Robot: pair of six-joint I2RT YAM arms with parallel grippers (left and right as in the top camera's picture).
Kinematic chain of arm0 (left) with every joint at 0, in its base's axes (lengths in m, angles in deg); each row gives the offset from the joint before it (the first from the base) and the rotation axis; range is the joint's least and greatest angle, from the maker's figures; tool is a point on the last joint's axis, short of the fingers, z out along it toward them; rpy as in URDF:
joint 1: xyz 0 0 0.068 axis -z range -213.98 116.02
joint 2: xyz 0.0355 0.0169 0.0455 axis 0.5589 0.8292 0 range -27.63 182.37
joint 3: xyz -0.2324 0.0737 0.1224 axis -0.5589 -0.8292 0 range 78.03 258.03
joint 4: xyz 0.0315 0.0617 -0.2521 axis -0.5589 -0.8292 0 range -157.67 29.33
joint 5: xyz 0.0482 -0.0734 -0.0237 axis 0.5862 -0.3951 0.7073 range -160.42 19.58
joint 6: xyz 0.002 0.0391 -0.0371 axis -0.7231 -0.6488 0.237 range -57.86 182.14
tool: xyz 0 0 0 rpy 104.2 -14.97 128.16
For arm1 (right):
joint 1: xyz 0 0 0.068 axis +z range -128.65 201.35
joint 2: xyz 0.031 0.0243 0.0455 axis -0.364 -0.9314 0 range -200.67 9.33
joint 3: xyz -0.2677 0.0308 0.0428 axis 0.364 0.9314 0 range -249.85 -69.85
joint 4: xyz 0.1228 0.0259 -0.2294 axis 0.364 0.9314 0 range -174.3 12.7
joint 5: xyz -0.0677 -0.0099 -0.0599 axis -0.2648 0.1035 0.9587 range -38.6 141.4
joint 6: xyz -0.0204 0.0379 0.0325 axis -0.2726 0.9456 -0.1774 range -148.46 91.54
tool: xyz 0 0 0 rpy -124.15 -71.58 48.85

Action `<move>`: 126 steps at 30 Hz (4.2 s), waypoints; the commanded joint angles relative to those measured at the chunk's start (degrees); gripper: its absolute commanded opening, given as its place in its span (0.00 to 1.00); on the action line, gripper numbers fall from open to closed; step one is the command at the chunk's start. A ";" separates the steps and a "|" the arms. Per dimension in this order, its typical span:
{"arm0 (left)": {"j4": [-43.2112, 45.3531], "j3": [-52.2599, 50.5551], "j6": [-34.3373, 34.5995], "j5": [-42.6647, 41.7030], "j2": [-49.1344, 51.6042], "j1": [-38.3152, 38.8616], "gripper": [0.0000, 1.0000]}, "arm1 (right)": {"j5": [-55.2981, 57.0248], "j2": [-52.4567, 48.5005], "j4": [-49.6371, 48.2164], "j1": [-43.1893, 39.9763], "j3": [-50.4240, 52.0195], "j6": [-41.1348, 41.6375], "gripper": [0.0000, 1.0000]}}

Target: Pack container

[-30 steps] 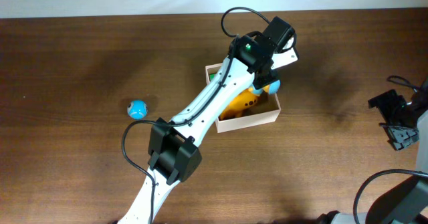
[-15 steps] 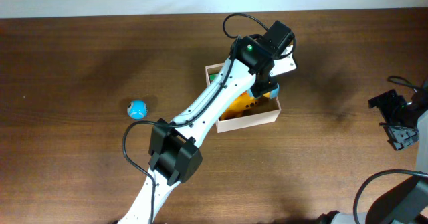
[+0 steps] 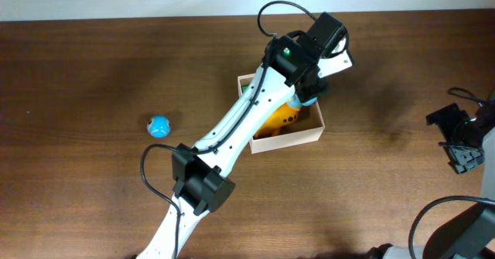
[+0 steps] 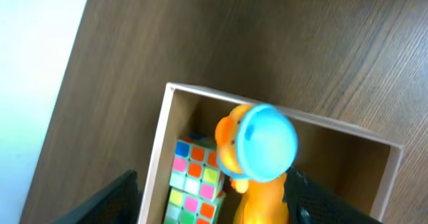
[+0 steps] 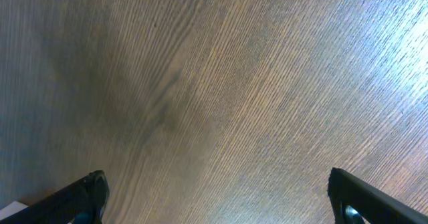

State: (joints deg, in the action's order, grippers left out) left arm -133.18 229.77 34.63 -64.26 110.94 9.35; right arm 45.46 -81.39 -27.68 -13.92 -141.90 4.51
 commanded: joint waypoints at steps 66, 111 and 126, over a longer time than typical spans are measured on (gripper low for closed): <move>-8.13 0.92 1.36 -6.97 5.86 1.33 0.64 | -0.07 -0.09 -0.04 0.04 0.15 -0.13 0.99; 0.09 -11.74 1.33 -13.99 5.84 0.70 0.58 | -0.07 -0.09 -0.04 0.04 0.15 -0.13 0.99; -0.61 -8.96 1.33 -12.09 3.41 0.70 0.58 | -0.07 -0.09 -0.04 0.04 0.15 -0.13 0.99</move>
State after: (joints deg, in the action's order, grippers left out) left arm -133.44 219.45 35.44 -77.51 116.60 10.31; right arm 45.46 -81.39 -27.68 -13.92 -141.90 4.53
